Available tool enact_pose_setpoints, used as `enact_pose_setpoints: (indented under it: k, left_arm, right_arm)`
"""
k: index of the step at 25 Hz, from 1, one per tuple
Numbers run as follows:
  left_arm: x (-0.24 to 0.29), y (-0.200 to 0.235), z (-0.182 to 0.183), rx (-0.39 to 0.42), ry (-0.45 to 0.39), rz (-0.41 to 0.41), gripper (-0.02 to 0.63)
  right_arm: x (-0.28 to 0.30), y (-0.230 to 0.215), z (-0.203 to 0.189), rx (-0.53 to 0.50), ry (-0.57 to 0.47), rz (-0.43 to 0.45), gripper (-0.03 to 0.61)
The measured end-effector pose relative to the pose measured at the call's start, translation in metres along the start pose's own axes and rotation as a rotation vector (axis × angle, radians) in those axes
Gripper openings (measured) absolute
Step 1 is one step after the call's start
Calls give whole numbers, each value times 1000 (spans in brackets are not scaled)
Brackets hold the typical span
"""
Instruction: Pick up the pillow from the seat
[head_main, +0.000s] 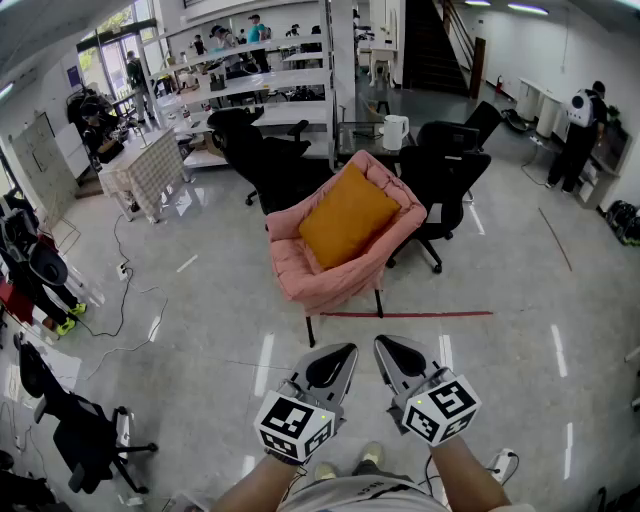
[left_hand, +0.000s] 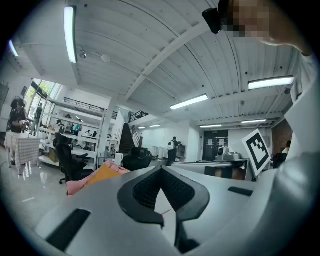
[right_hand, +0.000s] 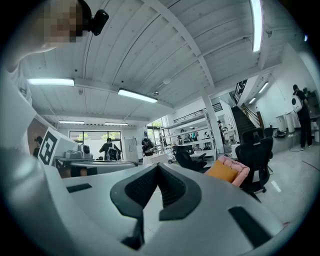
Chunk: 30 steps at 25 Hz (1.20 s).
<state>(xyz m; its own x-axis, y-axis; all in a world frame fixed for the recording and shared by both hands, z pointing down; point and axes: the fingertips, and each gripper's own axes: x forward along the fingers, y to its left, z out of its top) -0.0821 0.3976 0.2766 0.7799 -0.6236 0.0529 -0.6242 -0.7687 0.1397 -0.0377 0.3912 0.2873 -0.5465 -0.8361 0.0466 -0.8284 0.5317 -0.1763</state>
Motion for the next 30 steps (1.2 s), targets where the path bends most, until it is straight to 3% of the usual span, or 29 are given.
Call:
enact_pose_setpoints:
  k: [13,19,30]
  left_arm:
    - [9,-8,-8,-2,12,-1,9]
    - [12,-4,-9,-8,5,20,11]
    - [46,0,-6,4,-8,69,11]
  right_arm:
    - [-5,-8,-6,-19,14,3,15]
    - [-8,-17,3,32,-34,25,17]
    - [-9,-53,7,-32,-25,7,17]
